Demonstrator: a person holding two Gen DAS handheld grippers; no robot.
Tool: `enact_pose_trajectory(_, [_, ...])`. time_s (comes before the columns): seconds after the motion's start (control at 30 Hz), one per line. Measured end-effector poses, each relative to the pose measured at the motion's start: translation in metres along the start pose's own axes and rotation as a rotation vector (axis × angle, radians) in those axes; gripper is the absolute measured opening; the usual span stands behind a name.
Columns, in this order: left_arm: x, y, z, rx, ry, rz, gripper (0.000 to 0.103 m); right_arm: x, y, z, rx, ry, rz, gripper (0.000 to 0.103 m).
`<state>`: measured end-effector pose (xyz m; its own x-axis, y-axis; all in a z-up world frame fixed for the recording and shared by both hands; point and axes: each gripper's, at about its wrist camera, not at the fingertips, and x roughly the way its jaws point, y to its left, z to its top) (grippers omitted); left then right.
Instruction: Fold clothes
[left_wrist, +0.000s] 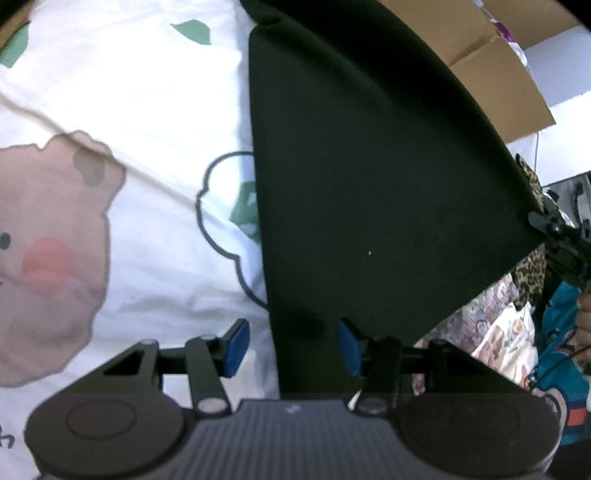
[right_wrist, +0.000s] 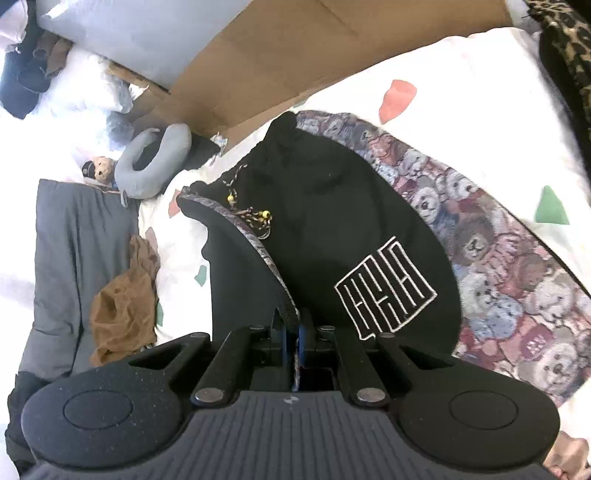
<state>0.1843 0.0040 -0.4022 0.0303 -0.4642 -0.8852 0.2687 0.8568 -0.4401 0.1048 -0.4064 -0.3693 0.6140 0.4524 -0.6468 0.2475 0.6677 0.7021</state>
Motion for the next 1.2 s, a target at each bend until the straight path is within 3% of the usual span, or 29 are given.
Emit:
enact_pose_trajectory(0.3, [0.009,-0.001,-0.002,0.007,0.044,-0.047,0.053,-0.033,-0.019,-0.001,0.019,-0.054,-0.059,0.004])
enact_pose_trajectory(0.6, [0.026,0.010,0.004,-0.038,0.118,-0.114,0.052,-0.057,-0.050,-0.009,0.082,-0.089,-0.134,0.004])
enact_pose_trajectory(0.67, [0.031,0.018,0.001,-0.070,0.142,-0.159,0.053,-0.058,-0.058,-0.011,0.095,-0.092,-0.157,0.004])
enact_pose_trajectory(0.8, [0.035,0.032,-0.003,-0.115,0.152,-0.216,0.069,-0.056,-0.076,-0.018,0.118,-0.085,-0.198,0.004])
enact_pose_trajectory(1.07, [0.042,0.044,-0.016,-0.202,0.143,-0.329,0.072,-0.042,-0.100,-0.029,0.122,-0.062,-0.255,0.004])
enact_pose_trajectory(1.17, [0.043,0.045,-0.016,-0.208,0.155,-0.355,0.069,-0.038,-0.103,-0.030,0.120,-0.058,-0.264,0.004])
enact_pose_trajectory(1.2, [0.045,0.044,-0.016,-0.203,0.161,-0.358,0.054,-0.037,-0.102,-0.030,0.115,-0.058,-0.266,0.004])
